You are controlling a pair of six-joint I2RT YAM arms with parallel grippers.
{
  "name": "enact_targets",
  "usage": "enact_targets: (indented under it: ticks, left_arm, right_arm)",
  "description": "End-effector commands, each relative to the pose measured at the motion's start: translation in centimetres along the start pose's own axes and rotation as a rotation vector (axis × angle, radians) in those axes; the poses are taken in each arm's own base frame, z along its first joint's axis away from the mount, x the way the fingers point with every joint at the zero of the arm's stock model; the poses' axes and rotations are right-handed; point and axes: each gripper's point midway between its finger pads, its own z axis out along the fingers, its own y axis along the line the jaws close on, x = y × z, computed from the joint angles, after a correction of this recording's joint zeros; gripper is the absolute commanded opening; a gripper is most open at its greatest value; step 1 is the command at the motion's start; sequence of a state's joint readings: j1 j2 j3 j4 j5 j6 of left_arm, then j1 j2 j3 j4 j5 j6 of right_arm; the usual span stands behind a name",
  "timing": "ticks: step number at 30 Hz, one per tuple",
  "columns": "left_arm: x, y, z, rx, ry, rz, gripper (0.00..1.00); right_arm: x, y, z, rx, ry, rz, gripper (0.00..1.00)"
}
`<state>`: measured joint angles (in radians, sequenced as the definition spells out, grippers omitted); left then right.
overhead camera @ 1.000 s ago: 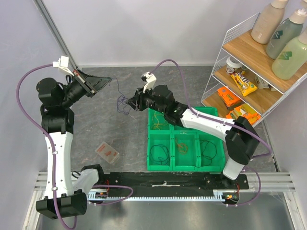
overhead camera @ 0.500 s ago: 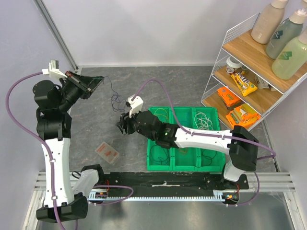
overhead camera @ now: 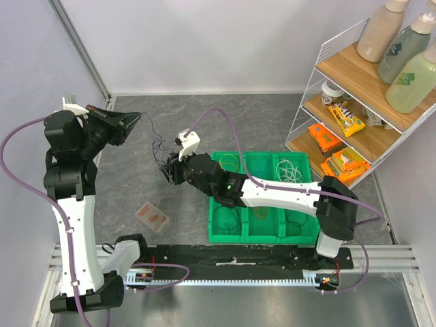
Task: Untangle the cables
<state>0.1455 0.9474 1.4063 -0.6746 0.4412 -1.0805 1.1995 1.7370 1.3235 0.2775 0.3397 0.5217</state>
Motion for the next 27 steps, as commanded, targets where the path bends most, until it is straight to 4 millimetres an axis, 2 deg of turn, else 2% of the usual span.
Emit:
enact_targets:
  ticks: [1, 6, 13, 21, 27]
  left_arm:
    - [-0.7, 0.1, -0.7, -0.060, -0.045, -0.083, 0.02]
    - [-0.5, 0.4, -0.6, -0.080, -0.034, -0.105, 0.02]
    - [-0.7, -0.1, -1.0, -0.078, -0.047, -0.113, 0.02]
    - [-0.6, 0.1, -0.7, -0.084, -0.035, -0.125, 0.02]
    - [-0.2, -0.4, -0.9, -0.068, -0.009, -0.144, 0.02]
  right_arm:
    - [-1.7, 2.9, 1.2, -0.117, -0.044, 0.095, 0.43]
    - [-0.7, 3.0, 1.8, -0.121, -0.031, 0.127, 0.45]
    - [0.5, 1.8, 3.3, -0.111, -0.010, 0.173, 0.47]
    - [0.6, 1.8, 4.1, -0.115, -0.009, 0.169, 0.44]
    - [1.0, 0.5, 4.8, -0.070, -0.012, 0.169, 0.48]
